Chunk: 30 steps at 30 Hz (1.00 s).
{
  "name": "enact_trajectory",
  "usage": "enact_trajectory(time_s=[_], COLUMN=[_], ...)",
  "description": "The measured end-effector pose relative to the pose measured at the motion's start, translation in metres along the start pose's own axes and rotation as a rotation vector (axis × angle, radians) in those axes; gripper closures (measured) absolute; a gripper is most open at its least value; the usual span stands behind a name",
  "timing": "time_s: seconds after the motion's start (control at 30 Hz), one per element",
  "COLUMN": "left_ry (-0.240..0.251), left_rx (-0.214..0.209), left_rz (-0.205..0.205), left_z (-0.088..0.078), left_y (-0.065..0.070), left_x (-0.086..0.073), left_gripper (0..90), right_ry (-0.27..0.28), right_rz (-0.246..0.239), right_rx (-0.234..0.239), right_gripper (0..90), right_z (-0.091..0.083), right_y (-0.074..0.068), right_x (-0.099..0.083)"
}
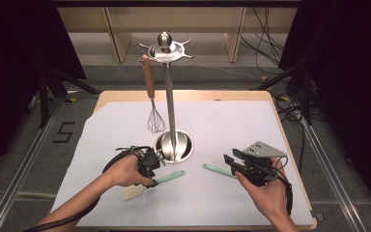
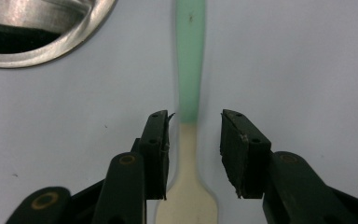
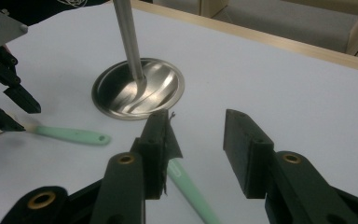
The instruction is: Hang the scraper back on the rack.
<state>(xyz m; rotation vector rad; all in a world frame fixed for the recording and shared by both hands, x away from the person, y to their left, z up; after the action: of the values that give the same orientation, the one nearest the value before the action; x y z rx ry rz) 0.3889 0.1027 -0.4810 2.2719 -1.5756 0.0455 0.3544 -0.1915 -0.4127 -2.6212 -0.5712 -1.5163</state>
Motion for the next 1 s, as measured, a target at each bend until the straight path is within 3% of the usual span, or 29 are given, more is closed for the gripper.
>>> enact_trajectory(time_s=[0.27, 0.47, 0.5, 0.6, 0.7, 0.73, 0.83, 0.9, 1.0], left_ry=[-0.043, -0.078, -0.041, -0.055, -0.060, -0.062, -0.091, -0.110, -0.134], left_rx=[-0.008, -0.007, -0.008, -0.009, -0.005, -0.004, 0.003, 0.005, -0.007], left_rz=[-0.002, 0.006, -0.025, -0.020, -0.005, -0.019, -0.003, -0.002, -0.005], left_z=[0.010, 0.014, 0.017, 0.019, 0.020, 0.020, 0.020, 0.021, 0.021], left_y=[-0.003, -0.004, -0.002, -0.003, -0.004, -0.003, -0.003, -0.002, -0.002], left_x=[0.001, 0.003, 0.005, 0.006, 0.008, 0.008, 0.010, 0.010, 0.012], left_gripper=[61.6, 61.6, 61.5, 61.1, 61.3, 61.4, 62.0, 62.0, 62.5], right_ry=[-0.015, 0.006, 0.000, 0.007, 0.008, 0.009, -0.010, 0.004, 0.005], right_rz=[0.021, 0.005, 0.009, -0.008, 0.017, 0.005, 0.018, -0.011, -0.005], right_rx=[0.017, -0.002, 0.000, -0.007, 0.015, 0.002, 0.020, -0.006, -0.001], right_gripper=[61.4, 61.4, 61.4, 61.4, 61.4, 61.4, 61.4, 61.4, 61.4], right_z=[-0.001, 0.000, 0.000, 0.000, 0.001, 0.001, 0.000, 0.000, 0.000], right_y=[-0.001, 0.000, -0.001, 0.001, -0.001, 0.001, -0.001, 0.001, 0.001], right_x=[0.000, 0.000, 0.000, 0.000, 0.000, 0.000, 0.000, 0.000, 0.000])
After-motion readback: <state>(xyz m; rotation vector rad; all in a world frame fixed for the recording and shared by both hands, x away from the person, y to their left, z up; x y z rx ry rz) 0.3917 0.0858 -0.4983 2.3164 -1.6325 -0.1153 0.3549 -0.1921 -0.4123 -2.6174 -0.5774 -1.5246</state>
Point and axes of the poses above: each handheld gripper's, and its own axes: z roughly forward along the jaws, x roughly out of its top, y roughly to its right, the point moved 4 cm from there along z, roughly forward along the jaws, and after that the axes turned 15 degrees about -x, right-handed, at the moved point
